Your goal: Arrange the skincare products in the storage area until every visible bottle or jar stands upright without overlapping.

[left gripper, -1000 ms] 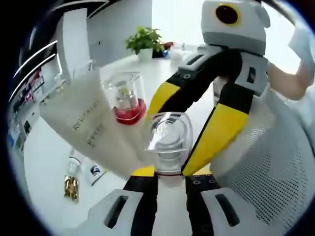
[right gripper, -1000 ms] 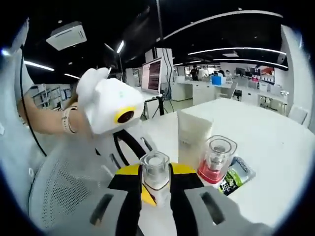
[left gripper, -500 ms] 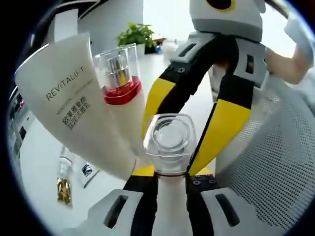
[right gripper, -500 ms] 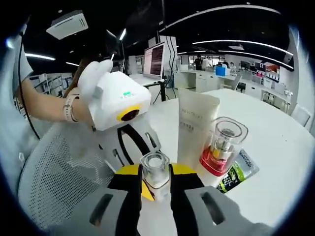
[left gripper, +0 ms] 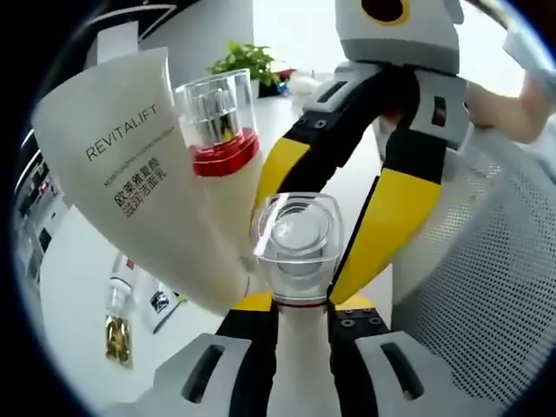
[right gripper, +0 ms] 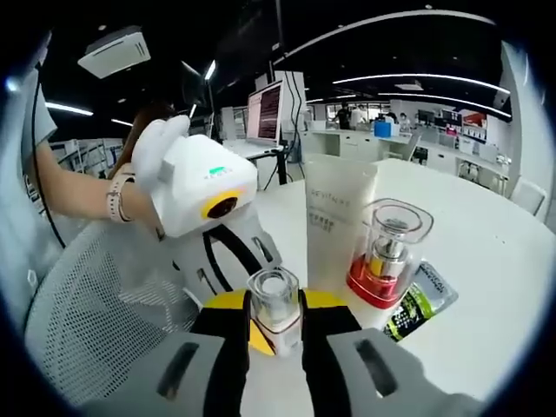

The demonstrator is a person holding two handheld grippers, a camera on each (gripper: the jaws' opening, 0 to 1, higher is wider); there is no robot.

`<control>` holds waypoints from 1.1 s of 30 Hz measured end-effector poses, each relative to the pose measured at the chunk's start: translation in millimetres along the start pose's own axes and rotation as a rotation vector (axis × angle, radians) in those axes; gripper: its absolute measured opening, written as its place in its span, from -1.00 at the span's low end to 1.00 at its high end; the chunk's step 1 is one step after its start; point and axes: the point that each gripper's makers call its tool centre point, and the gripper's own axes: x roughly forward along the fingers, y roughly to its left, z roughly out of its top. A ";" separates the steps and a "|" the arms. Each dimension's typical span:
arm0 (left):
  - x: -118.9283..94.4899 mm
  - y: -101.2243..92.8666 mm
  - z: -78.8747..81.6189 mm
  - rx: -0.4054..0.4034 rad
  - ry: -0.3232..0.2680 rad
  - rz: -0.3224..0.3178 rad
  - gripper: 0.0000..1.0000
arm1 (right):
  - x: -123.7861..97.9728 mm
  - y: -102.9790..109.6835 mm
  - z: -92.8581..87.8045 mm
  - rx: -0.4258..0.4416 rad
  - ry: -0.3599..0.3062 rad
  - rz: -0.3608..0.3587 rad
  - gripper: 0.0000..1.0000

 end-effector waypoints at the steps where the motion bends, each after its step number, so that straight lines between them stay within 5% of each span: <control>1: 0.6 0.5 -2.2 0.007 0.013 0.005 -0.63 | -0.1 -0.7 -1.3 0.000 0.008 -0.004 -0.54; 5: -0.1 7.0 -9.1 0.013 0.047 0.036 -0.48 | -0.5 -1.6 -10.3 -0.004 0.051 -0.006 -0.47; 14: -5.1 15.2 -14.6 -0.073 0.055 0.053 -0.53 | 1.5 -7.8 -40.9 -0.022 0.212 -0.039 -0.61; 22: -6.4 8.6 -18.0 -0.127 0.072 0.016 -0.79 | 9.6 -7.2 -47.6 -0.029 0.263 -0.039 -0.76; 33: -5.6 9.6 -13.5 -0.127 0.051 0.028 -0.81 | 12.3 -14.4 -58.0 -0.008 0.308 -0.048 -0.79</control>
